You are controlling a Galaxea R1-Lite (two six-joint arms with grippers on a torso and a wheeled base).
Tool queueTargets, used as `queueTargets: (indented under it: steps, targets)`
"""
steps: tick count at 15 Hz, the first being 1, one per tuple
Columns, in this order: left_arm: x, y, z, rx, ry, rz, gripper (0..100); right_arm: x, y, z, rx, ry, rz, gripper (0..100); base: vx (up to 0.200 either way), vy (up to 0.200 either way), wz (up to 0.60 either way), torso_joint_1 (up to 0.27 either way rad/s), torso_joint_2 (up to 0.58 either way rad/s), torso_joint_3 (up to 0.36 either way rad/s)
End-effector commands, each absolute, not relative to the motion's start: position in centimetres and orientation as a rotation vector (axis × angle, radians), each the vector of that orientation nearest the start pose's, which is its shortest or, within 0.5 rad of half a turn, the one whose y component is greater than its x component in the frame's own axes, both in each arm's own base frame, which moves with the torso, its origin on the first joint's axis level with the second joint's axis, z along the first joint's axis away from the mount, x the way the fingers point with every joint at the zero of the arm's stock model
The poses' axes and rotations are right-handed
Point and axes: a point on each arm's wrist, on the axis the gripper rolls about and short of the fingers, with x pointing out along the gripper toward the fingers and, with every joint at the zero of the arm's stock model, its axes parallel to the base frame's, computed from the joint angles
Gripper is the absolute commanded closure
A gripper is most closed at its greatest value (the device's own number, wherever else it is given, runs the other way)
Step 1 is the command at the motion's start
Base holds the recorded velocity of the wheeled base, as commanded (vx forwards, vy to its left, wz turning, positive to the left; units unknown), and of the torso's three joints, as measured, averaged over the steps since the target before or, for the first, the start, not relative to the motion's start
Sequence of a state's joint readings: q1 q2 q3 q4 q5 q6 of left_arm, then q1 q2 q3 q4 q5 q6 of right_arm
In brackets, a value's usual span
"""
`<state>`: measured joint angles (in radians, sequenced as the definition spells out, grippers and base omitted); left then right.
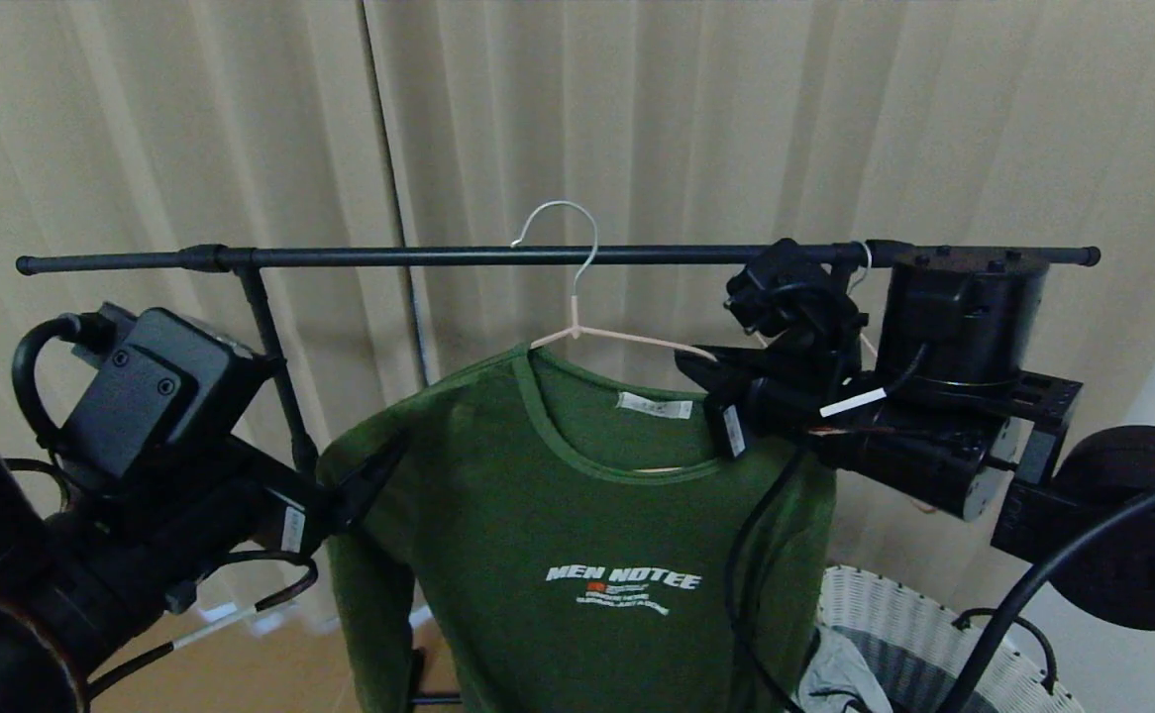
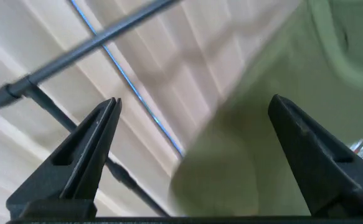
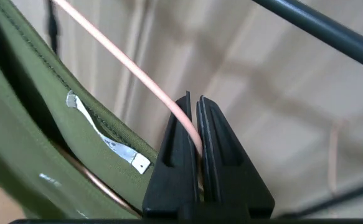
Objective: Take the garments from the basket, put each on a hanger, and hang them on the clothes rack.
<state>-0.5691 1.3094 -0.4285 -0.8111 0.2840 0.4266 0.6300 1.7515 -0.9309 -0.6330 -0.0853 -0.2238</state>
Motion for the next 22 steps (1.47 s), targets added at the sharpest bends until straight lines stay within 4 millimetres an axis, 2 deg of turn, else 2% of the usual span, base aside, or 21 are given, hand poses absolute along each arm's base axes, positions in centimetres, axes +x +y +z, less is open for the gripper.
queueTargets:
  steps: [1, 4, 7, 10, 14, 17, 18, 22]
  targets:
    - [13.8, -8.1, 20.3, 0.436, 0.016, -0.333, 0, 26.2, 17.4, 20.8, -0.273, 0.098, 0.524, 100, 0.000, 0.000, 0.00, 0.000, 0.00, 0.000]
    - [11.6, -6.6, 19.0, 0.408, 0.178, -0.458, 0, 25.3, 16.1, 21.6, -0.264, 0.081, 0.505, 100, 0.000, 0.000, 0.00, 0.000, 0.00, 0.000]
    - [11.7, -6.0, 17.9, 0.364, 0.243, -0.464, 0, 24.6, 15.6, 22.3, -0.254, 0.059, 0.510, 100, 0.000, 0.000, 0.00, 0.000, 0.00, 0.000]
    - [13.1, -5.4, 17.8, 0.356, 0.277, -0.387, 0, 23.8, 15.2, 23.4, -0.239, 0.017, 0.517, 100, 0.000, 0.000, 0.00, 0.000, 0.00, 0.000]
    - [15.3, -6.0, 18.8, 0.352, 0.281, -0.363, 0, 22.7, 14.8, 24.5, -0.223, -0.030, 0.597, 100, 0.000, 0.000, 0.00, 0.000, 0.00, 0.000]
    - [15.7, -6.2, 18.9, 0.355, 0.283, -0.365, 0, 22.2, 15.1, 24.6, -0.220, -0.036, 0.616, 100, 0.000, 0.000, 0.00, 0.000, 0.00, 0.000]
    - [15.7, -6.2, 18.8, 0.354, 0.280, -0.364, 100, 22.2, 15.2, 24.6, -0.220, -0.036, 0.618, 100, 0.000, 0.000, 0.00, 0.000, 0.00, 0.000]
    - [15.6, -5.9, 18.5, 0.355, 0.273, -0.347, 100, 22.1, 15.3, 24.5, -0.224, -0.034, 0.616, 100, 0.000, 0.000, 0.00, 0.000, 0.00, 0.000]
